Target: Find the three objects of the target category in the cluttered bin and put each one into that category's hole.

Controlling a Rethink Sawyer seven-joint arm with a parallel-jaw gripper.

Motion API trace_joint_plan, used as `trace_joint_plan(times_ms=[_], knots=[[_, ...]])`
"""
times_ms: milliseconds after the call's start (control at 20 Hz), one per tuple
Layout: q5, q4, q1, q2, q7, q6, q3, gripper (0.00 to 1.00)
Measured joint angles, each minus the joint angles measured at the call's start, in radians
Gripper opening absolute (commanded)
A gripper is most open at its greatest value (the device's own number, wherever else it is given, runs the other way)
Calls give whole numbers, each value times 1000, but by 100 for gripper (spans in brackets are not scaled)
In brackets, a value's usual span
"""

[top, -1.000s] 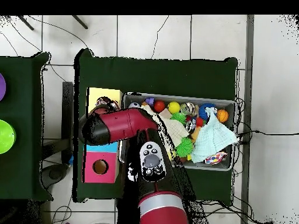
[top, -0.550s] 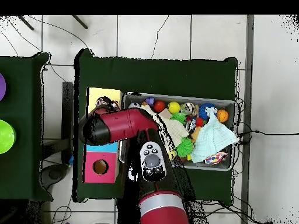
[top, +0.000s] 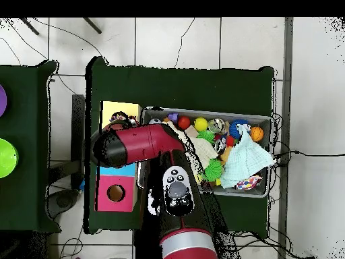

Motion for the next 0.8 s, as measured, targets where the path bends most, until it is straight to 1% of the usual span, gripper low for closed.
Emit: trace_joint_plan(times_ms=[350,800], knots=[[22,0,0,-25,0,37,-1,100],[26,0,-1,-37,0,39,-1,100]])
